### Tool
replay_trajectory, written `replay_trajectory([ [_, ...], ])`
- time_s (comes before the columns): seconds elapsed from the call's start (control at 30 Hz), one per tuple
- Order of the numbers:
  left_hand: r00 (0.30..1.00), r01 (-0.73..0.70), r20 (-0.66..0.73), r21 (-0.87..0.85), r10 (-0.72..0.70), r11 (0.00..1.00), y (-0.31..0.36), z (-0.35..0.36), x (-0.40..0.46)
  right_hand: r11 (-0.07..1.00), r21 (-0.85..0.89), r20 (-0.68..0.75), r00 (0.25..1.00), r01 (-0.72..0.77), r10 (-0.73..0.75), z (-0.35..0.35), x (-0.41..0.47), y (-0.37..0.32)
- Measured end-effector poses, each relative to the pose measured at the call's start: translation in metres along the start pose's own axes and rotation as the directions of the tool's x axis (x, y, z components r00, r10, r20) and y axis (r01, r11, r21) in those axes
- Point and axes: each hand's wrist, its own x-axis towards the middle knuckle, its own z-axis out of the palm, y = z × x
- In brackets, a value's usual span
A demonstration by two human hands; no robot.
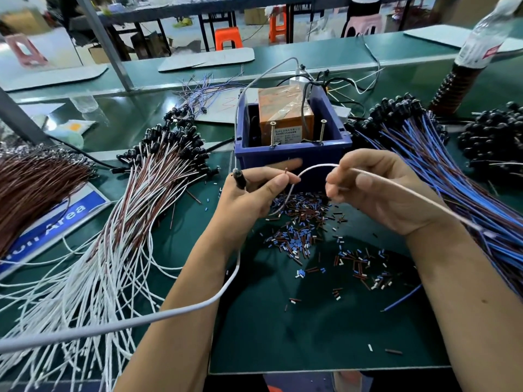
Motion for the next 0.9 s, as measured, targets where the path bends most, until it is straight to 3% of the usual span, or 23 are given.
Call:
replay_trajectory([
  [0.1,0.993,0.017,0.121,-0.201,0.007,0.979,0.004,0.000,-0.001,0.997,-0.061,-0.041,0.998,-0.048,0.046,0.004,0.003,0.002],
  [0.2,0.974,0.053,0.224,-0.312,0.019,0.949,0.007,-0.001,-0.003,0.975,-0.154,0.032,0.986,-0.157,0.164,0.006,0.002,0.004],
  [0.37,0.955,0.081,0.296,-0.213,-0.015,0.974,0.009,0.002,-0.005,0.889,-0.359,0.101,0.935,-0.285,0.341,0.018,0.008,0.016],
  [0.6,0.963,0.053,0.270,-0.147,-0.012,0.988,0.006,0.002,-0.004,0.786,-0.500,0.026,0.901,-0.363,0.433,0.030,0.013,0.024],
  [0.73,0.964,0.109,0.260,-0.161,-0.065,0.981,0.004,-0.002,-0.002,0.823,-0.447,-0.047,0.927,-0.352,0.371,0.021,0.010,0.017],
  [0.9,0.952,0.151,0.275,-0.034,-0.136,0.988,-0.001,-0.003,-0.003,0.965,-0.212,-0.294,0.952,-0.152,0.085,0.004,0.009,0.006],
])
